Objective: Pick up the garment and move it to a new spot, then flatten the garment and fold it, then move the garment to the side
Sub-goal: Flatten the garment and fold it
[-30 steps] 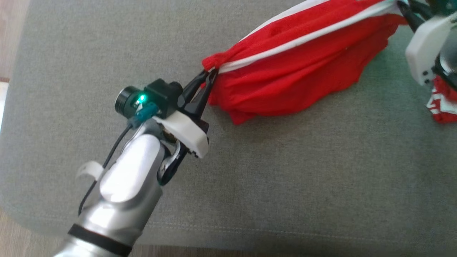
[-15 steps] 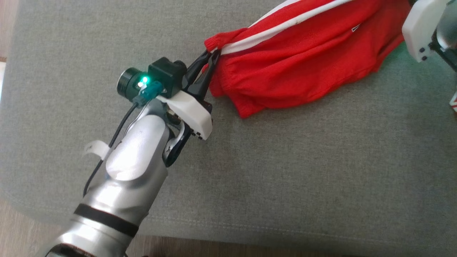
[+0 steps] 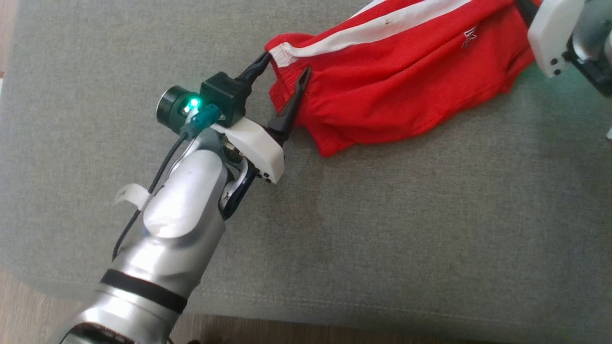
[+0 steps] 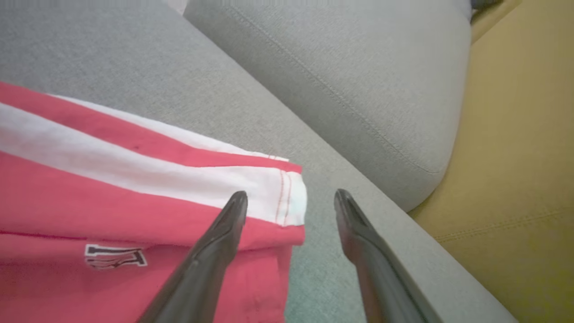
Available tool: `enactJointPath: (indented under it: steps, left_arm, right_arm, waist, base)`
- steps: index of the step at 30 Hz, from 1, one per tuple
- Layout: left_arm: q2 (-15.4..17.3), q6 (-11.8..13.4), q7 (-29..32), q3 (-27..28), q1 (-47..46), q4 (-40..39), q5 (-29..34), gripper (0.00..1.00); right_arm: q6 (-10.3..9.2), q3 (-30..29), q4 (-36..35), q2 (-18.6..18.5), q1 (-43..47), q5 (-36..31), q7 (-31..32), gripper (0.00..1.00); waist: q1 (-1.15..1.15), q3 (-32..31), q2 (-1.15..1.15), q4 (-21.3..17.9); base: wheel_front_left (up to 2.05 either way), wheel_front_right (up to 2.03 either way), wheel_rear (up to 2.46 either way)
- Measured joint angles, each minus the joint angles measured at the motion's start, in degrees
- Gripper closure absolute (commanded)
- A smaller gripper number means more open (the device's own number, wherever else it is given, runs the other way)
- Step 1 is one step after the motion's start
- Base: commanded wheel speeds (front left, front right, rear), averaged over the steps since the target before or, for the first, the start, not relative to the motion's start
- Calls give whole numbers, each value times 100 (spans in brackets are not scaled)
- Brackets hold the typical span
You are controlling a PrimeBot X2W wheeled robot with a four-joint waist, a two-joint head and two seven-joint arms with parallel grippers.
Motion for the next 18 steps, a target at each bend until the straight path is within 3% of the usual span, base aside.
enactJointPath:
  steps: [10,18]
  left_arm:
    - [9,116,-1,522,93,-213,55,0]
    - [12,360,-9,1401,731,-1140,-67,0]
  right_arm:
    - [0,-889,377,310,-8,159,-1414,0]
    - [0,-1724,-114,506,786,180,-2313,0]
  waist:
    - [-1,-337,0,-189]
    - [-1,-784,0,-377]
  base:
    - [0,0,0]
    - [0,0,0]
